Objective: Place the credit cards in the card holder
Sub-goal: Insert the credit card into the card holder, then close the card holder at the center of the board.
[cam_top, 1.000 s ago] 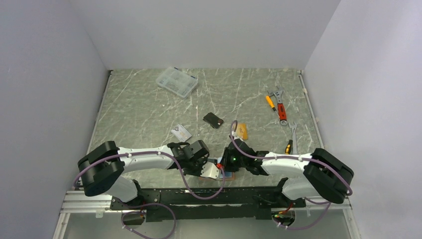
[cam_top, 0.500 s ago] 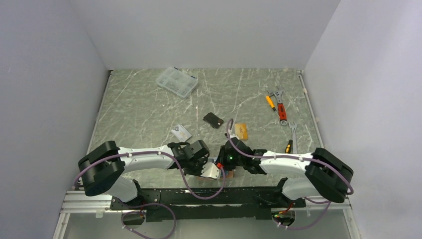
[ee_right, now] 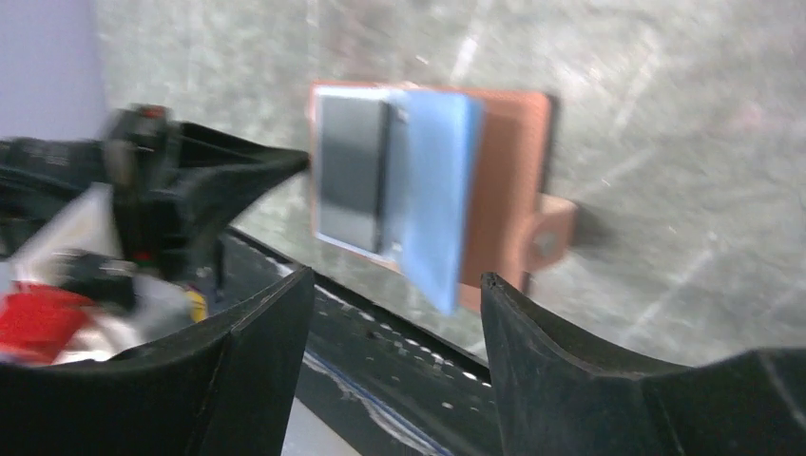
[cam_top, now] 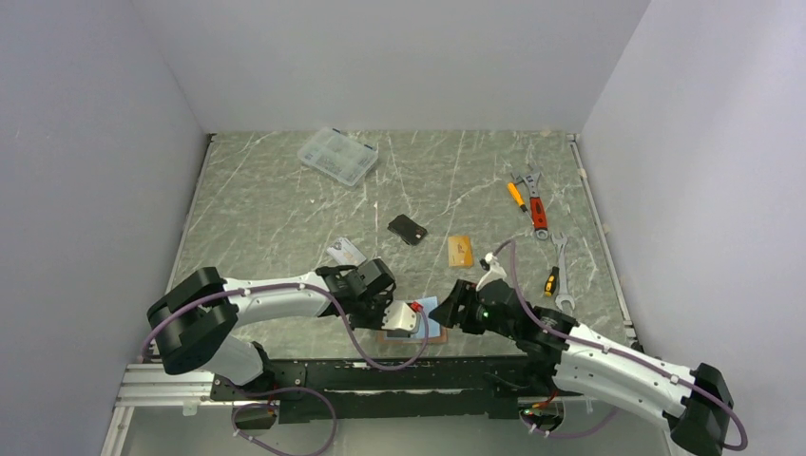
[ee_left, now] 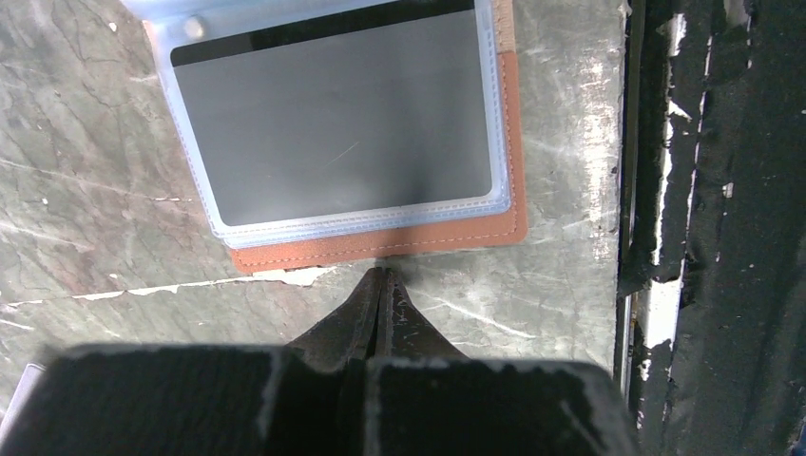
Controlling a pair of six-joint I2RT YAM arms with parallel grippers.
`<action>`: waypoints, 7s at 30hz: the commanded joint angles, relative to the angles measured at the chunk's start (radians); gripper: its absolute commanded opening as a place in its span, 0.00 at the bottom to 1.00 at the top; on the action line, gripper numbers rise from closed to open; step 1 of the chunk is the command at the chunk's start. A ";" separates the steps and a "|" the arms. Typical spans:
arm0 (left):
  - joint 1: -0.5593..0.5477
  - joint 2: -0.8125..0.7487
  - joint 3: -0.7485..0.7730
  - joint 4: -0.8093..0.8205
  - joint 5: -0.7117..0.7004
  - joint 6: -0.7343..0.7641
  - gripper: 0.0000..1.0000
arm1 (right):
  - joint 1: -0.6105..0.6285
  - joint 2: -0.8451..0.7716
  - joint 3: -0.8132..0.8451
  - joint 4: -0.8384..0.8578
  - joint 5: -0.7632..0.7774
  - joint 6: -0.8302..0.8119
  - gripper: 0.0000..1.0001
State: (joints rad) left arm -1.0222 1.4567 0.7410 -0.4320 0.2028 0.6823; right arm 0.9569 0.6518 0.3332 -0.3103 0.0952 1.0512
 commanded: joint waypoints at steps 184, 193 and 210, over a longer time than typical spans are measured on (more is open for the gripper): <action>-0.193 0.268 0.266 0.065 0.096 0.010 0.00 | -0.138 0.227 0.083 0.034 -0.009 0.019 0.00; -0.182 0.150 0.250 -0.047 0.183 0.058 0.00 | -0.136 0.241 0.108 -0.066 0.022 0.005 0.00; -0.026 0.021 0.263 -0.043 0.258 0.127 0.00 | -0.138 0.201 0.069 -0.081 0.055 0.048 0.09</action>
State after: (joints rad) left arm -1.0611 1.4876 1.0409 -0.6907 0.4686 0.8566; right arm 0.8196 0.8894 0.4072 -0.3962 0.1333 1.0790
